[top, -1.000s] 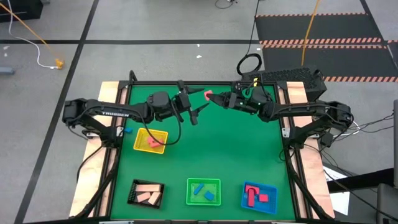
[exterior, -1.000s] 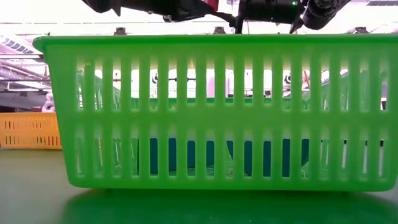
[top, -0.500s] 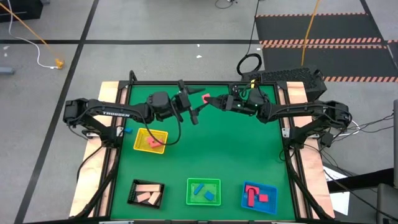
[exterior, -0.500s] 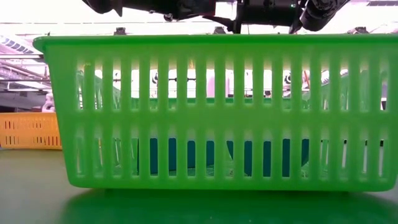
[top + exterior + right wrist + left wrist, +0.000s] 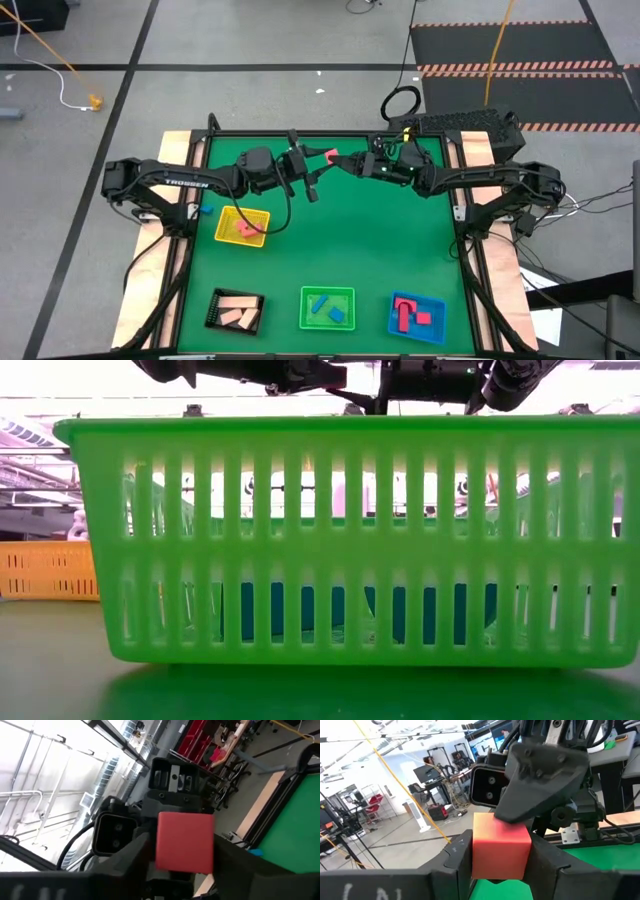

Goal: Sort & place blocks by color
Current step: Put the orange cube block into the yellow bin

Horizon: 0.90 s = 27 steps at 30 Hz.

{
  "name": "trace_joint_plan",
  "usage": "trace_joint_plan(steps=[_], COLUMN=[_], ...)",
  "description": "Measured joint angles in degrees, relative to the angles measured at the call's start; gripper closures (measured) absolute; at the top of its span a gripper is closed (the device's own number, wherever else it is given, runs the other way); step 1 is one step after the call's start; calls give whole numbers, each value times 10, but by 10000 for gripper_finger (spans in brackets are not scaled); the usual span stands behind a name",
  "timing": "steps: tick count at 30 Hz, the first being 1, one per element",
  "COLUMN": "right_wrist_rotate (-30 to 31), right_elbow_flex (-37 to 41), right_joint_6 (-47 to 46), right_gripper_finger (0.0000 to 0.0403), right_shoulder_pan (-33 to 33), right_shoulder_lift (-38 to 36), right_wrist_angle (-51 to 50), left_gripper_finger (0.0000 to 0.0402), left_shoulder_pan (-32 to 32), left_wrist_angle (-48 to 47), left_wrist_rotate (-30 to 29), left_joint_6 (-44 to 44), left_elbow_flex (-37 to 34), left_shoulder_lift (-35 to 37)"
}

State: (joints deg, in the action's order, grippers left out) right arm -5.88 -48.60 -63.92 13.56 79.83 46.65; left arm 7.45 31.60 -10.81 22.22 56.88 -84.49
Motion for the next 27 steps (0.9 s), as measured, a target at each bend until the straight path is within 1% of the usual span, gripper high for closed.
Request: trace_joint_plan(steps=[2, 7, 10, 12, 15, 20, 24, 25, 27], right_wrist_rotate=[-14, -108, -143, -160, -184, -184, -184, -184, -184], right_elbow_flex=[0, 0, 6, 14, 25, 45, 62, 68, 80], right_joint_6=[4, 4, 3, 3, 5, 40, 74, 78, 80], right_gripper_finger=[194, 136, 114, 106, 103, 102, 102, 102, 102], right_shoulder_pan=[9, 63, 92, 109, 130, 160, 178, 182, 188], right_shoulder_lift=[-1, -16, -24, -30, -38, -52, -55, -55, -55], right_wrist_angle=[1, -1, -2, -9, -40, -119, -164, -169, -171], left_gripper_finger=[264, 264, 264, 264, 264, 264, 264, 264, 264], left_shoulder_pan=[0, -1, -6, -10, -16, -24, -30, -32, -39], left_wrist_angle=[-1, -2, -9, -37, -109, -281, -451, -492, -603], left_wrist_rotate=[-1, -8, -33, -48, -61, -76, -72, -67, -46], left_joint_6=[-3, -5, -32, -64, -111, -188, -311, -349, -411], left_elbow_flex=[0, 0, 0, 0, 0, 0, 0, 0, 0], left_shoulder_lift=[0, 0, 1, 7, 30, 86, 138, 148, 166])
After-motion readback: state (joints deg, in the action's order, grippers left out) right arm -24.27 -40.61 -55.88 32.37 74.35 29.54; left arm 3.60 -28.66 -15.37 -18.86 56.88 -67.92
